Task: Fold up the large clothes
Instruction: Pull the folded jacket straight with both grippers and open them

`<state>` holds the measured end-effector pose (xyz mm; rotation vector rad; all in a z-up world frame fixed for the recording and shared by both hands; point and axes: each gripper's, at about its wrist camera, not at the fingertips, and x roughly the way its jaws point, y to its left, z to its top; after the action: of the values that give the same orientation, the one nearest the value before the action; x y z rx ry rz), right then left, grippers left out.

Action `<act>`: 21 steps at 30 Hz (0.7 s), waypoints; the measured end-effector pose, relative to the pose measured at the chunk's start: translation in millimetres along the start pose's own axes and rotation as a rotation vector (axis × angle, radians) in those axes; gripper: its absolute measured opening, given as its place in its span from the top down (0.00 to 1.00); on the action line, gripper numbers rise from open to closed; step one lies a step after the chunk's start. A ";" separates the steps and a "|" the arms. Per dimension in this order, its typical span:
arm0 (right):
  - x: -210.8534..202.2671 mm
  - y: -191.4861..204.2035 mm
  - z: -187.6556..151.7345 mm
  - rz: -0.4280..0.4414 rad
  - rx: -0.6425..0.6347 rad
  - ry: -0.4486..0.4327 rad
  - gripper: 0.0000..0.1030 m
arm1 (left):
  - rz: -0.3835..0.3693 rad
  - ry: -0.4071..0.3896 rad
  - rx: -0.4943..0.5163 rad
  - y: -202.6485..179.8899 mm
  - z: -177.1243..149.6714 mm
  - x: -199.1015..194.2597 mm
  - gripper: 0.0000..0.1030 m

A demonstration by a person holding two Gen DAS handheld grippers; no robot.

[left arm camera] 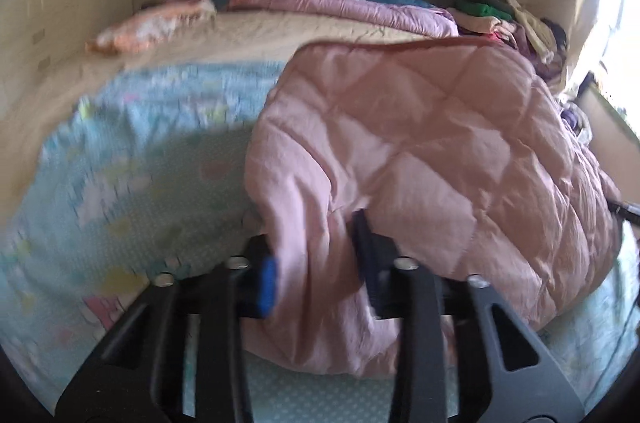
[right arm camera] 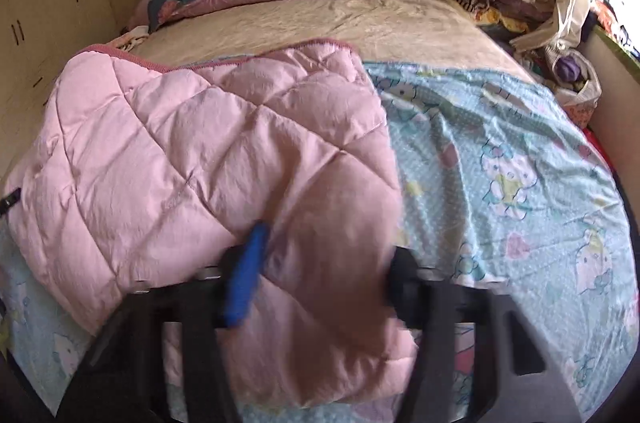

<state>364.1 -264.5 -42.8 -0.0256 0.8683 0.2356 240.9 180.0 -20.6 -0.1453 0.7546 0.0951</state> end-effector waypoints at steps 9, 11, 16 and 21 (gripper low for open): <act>-24.4 -15.9 54.7 -0.008 0.096 -0.171 0.88 | 0.015 -0.066 -0.094 6.0 62.3 7.9 0.90; -9.8 -16.5 60.2 -0.031 0.103 -0.152 0.88 | 0.037 -0.051 -0.086 3.8 67.4 20.1 0.90; 26.6 -24.2 57.6 -0.062 0.155 -0.081 0.88 | 0.088 0.011 -0.066 3.2 62.9 53.7 0.90; 50.5 -30.8 48.0 -0.068 0.191 -0.027 0.90 | 0.101 0.036 -0.065 6.0 57.1 66.8 0.90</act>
<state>438.3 -279.0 -52.3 0.1251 0.8587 0.0884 327.1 197.6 -26.1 -0.1715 0.7950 0.2138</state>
